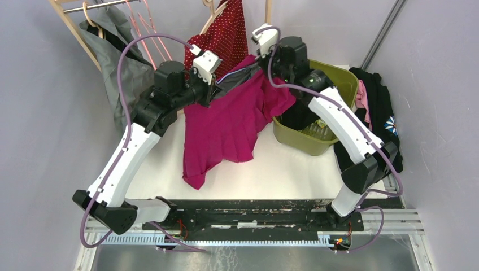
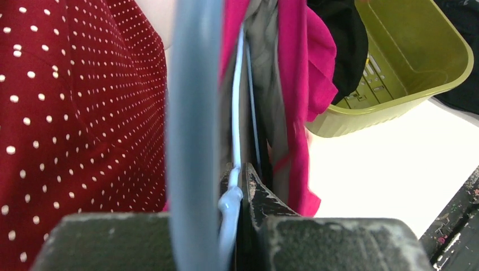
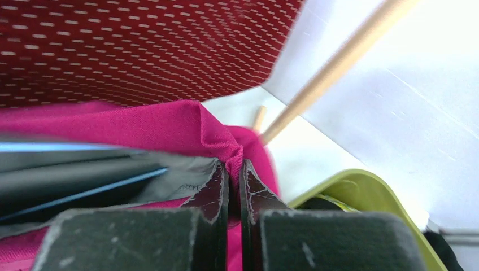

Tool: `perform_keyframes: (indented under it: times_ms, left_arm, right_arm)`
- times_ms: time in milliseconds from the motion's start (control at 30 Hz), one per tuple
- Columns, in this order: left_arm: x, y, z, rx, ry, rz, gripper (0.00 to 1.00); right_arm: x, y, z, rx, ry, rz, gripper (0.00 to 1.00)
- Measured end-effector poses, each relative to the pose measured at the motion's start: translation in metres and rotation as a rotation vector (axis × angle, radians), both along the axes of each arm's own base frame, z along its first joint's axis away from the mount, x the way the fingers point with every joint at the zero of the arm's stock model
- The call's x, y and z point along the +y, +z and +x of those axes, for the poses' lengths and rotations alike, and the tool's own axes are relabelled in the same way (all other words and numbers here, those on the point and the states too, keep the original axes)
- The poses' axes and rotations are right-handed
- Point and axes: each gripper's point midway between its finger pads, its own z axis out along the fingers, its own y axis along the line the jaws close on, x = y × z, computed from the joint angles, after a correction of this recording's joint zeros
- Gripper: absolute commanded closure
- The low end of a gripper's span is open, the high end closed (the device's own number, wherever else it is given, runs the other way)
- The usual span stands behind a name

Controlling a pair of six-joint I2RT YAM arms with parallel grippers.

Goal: Remove the skirt from the hanger

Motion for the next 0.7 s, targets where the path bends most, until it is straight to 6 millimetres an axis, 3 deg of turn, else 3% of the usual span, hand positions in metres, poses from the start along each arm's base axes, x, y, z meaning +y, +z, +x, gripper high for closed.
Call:
perform_keyframes:
  times_ms: [133, 300, 467, 700]
  left_arm:
    - [0.009, -0.003, -0.011, -0.009, 0.016, 0.002, 0.97]
    - [0.009, 0.008, -0.018, -0.044, 0.002, -0.021, 0.97]
    - [0.009, 0.014, -0.019, -0.065, 0.002, -0.032, 0.97]
    - [0.011, 0.027, -0.010, -0.113, 0.033, -0.050, 0.97]
  right_arm:
    - [-0.044, 0.004, 0.028, 0.010, -0.103, 0.013, 1.00]
    - [-0.068, 0.006, 0.056, 0.024, -0.157, 0.045, 1.00]
    - [-0.060, -0.012, 0.071, 0.082, -0.135, 0.091, 1.00]
    - [-0.041, -0.048, 0.069, 0.225, -0.083, 0.226, 0.99]
